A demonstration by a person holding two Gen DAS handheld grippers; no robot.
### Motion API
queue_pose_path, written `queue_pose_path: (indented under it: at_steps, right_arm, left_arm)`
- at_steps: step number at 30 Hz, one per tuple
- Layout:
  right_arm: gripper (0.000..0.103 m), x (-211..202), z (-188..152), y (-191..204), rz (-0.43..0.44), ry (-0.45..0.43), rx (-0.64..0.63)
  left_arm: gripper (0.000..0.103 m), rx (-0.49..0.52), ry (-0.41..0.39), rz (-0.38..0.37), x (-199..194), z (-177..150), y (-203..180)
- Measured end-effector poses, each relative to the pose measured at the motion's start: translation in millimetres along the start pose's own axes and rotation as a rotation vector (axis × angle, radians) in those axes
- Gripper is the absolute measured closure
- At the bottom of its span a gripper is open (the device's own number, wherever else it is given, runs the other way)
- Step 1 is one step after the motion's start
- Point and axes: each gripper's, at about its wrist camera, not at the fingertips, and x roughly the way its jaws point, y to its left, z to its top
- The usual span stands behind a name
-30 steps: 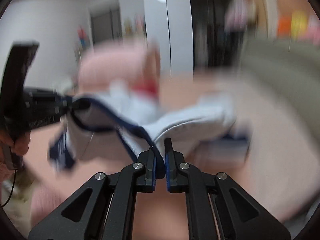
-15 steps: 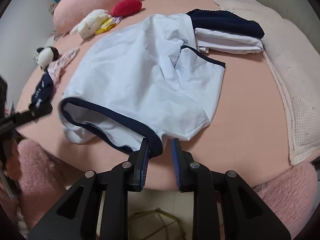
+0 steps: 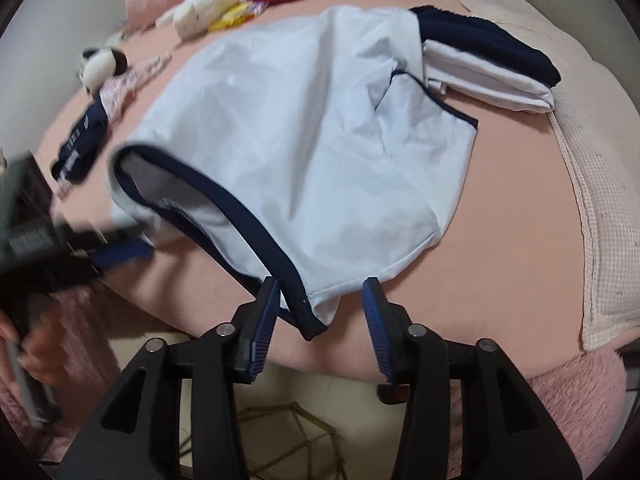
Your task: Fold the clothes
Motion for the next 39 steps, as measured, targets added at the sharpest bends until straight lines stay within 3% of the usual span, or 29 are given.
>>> queue_pose_path:
  at_steps: [3, 4, 5, 6, 7, 10, 14, 18, 19, 22, 24, 25, 27, 28, 30, 35, 37, 39]
  right_arm:
    - [0.058, 16, 0, -2, -0.032, 0.005, -0.013]
    - [0.059, 21, 1, -3, -0.060, 0.002, -0.011]
    - [0.063, 26, 3, -5, -0.096, -0.003, -0.007]
    - [0.082, 28, 4, -7, -0.111, -0.008, 0.001]
    - [0.092, 28, 6, -8, -0.112, -0.014, 0.006]
    - [0.094, 21, 13, -9, -0.127, -0.039, 0.003]
    - [0.094, 1, 18, -15, -0.132, -0.078, 0.044]
    - [0.094, -19, 23, -21, -0.136, -0.117, 0.084]
    - [0.093, -24, 24, -22, -0.137, -0.127, 0.094]
    - [0.093, -28, 24, -26, -0.144, -0.134, 0.117]
    - [0.089, -26, 23, -29, -0.151, -0.128, 0.127]
    - [0.086, -24, 22, -30, -0.154, -0.124, 0.132]
    - [0.083, -22, 21, -33, -0.161, -0.118, 0.143]
    - [0.080, -20, 20, -34, -0.164, -0.114, 0.148]
    - [0.076, -18, 18, -36, -0.171, -0.108, 0.159]
    - [0.070, -11, 14, -43, -0.188, -0.092, 0.185]
    - [0.070, -10, 17, -40, -0.183, -0.089, 0.167]
    - [0.070, -8, 22, -35, -0.162, -0.082, 0.133]
  left_arm:
    - [0.061, -0.086, -0.076, -0.039, -5, 3, 11]
    - [0.067, -0.104, -0.080, -0.045, -2, 4, 14]
    - [0.084, -0.098, -0.087, -0.028, -1, 6, 12]
    - [0.094, -0.058, -0.098, 0.006, 0, 10, 7]
    - [0.097, -0.005, -0.109, 0.042, 0, 15, 0]
    - [0.101, 0.066, -0.119, 0.103, -6, 35, -17]
    - [0.103, 0.175, -0.226, 0.176, -42, 69, -39]
    - [0.103, 0.195, -0.259, 0.239, -82, 88, -31]
    - [0.103, 0.180, -0.237, 0.231, -84, 88, -28]
    - [0.100, 0.100, -0.082, 0.140, -67, 67, -19]
    - [0.098, 0.097, -0.007, 0.155, -49, 46, -17]
    - [0.091, 0.083, 0.023, 0.153, -39, 37, -14]
    - [0.066, 0.046, 0.073, 0.136, -20, 20, -7]
    - [0.055, 0.011, 0.082, 0.111, -13, 16, -3]
    - [0.055, -0.036, 0.089, 0.076, -1, 9, 2]
    - [0.055, 0.052, 0.012, 0.079, 5, 16, -27]
    - [0.055, 0.098, -0.035, 0.110, 5, 25, -36]
    - [0.050, 0.168, -0.018, 0.164, 14, 27, -43]
